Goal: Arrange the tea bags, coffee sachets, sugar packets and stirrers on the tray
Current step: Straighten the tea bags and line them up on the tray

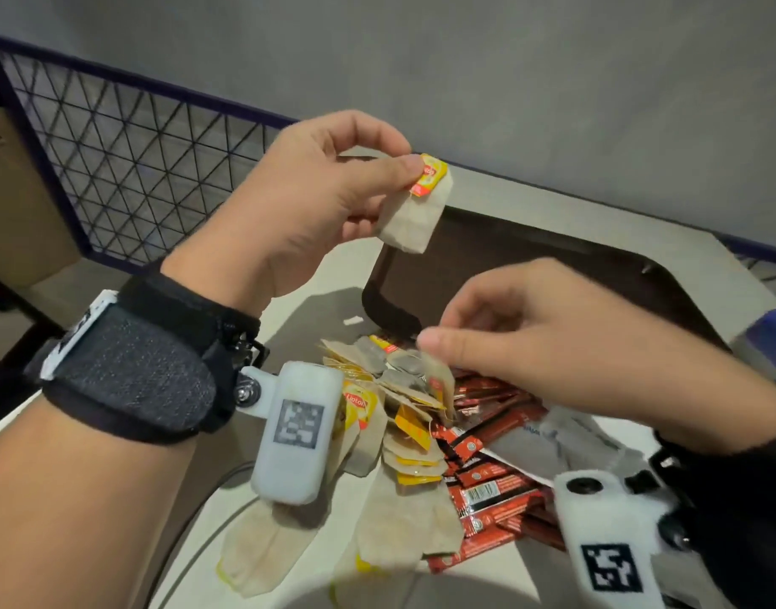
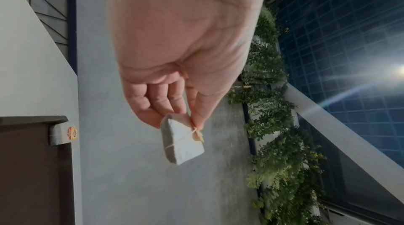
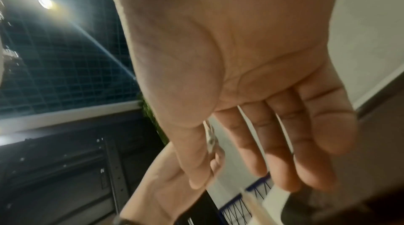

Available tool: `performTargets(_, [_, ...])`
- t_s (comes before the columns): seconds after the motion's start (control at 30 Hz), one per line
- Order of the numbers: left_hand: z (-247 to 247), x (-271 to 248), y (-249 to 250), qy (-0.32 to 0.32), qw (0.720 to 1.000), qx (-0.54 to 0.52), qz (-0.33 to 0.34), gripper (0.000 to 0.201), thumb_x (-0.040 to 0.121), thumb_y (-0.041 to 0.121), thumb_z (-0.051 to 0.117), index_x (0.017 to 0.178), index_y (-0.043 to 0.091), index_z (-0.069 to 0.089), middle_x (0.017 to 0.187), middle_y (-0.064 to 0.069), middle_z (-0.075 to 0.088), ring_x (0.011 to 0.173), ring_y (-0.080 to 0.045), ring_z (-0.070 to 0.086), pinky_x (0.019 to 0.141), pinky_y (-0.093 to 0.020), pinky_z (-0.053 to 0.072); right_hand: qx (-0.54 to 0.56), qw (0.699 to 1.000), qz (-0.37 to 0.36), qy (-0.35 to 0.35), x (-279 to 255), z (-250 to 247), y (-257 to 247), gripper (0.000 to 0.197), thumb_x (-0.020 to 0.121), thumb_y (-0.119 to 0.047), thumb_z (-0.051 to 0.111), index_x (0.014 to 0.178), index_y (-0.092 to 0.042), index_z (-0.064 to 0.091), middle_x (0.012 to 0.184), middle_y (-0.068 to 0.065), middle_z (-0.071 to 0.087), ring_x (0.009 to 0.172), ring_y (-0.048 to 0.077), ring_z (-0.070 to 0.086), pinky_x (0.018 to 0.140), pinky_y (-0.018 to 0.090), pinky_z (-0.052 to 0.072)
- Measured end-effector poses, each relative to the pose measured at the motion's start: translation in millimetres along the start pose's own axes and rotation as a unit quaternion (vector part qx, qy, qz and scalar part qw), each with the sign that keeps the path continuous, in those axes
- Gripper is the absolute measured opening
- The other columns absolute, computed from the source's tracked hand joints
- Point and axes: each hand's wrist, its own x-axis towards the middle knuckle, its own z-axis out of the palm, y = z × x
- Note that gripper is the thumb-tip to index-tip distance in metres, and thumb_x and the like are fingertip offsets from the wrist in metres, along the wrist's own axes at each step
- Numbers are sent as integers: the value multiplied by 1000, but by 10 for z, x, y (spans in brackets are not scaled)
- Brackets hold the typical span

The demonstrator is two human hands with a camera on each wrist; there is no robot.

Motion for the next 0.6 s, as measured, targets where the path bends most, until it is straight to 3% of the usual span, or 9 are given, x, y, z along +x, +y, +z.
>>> performTargets(0.1, [-1,-8,-11,-1,1000,7,1,10,87,15,79,87,20,70,84,0,76,65,-12,62,61,-21,53,-22,999,26,-23,26,122,70,19,83,-47,78,85,-29,74,78,-10,74,68,4,70,63,28,57])
performTargets(0.17, [-6,-7,-20,0,1000,6,-4,7,88,14,78,91,17,73,86,0,77,67,-9,66,61,-20,54,11,999,31,-5,11,118,147,5,86,-32,79,84,-28,76,78,-8,75,69,7,71,65,33,58])
performTargets(0.23, [-7,0,-26,3,1000,8,-8,8,88,12,77,95,14,74,89,0,78,70,-8,69,63,-19,55,91,995,22,34,-43,79,215,3,88,-24,78,85,-27,78,79,-2,76,72,13,72,72,41,60])
performTargets(0.27, [-4,3,-25,2,1000,11,-7,8,88,12,77,95,14,75,90,0,79,72,-7,70,63,-19,55,145,988,7,56,-80,67,240,4,88,-21,77,87,-25,79,80,2,76,71,14,70,72,42,58])
performTargets(0.37, [61,-35,3,-12,1000,23,5,6,87,12,77,92,15,76,87,2,79,72,-6,70,61,-17,53,284,951,-27,116,-174,57,308,15,88,-7,73,95,-20,79,77,3,75,67,11,66,67,29,55])
performTargets(0.5, [223,-139,125,-39,997,57,42,6,85,12,77,89,16,76,83,1,79,70,-5,68,58,-15,49,394,906,-54,145,-272,-17,396,24,90,2,67,107,-13,63,72,6,68,66,18,66,61,32,54])
performTargets(0.6, [382,-217,290,-39,989,107,92,6,83,14,80,89,16,79,88,-4,81,80,-16,74,72,-30,57,457,873,-92,139,-369,-123,480,16,88,-1,68,98,-11,60,72,4,63,70,23,64,58,33,52])
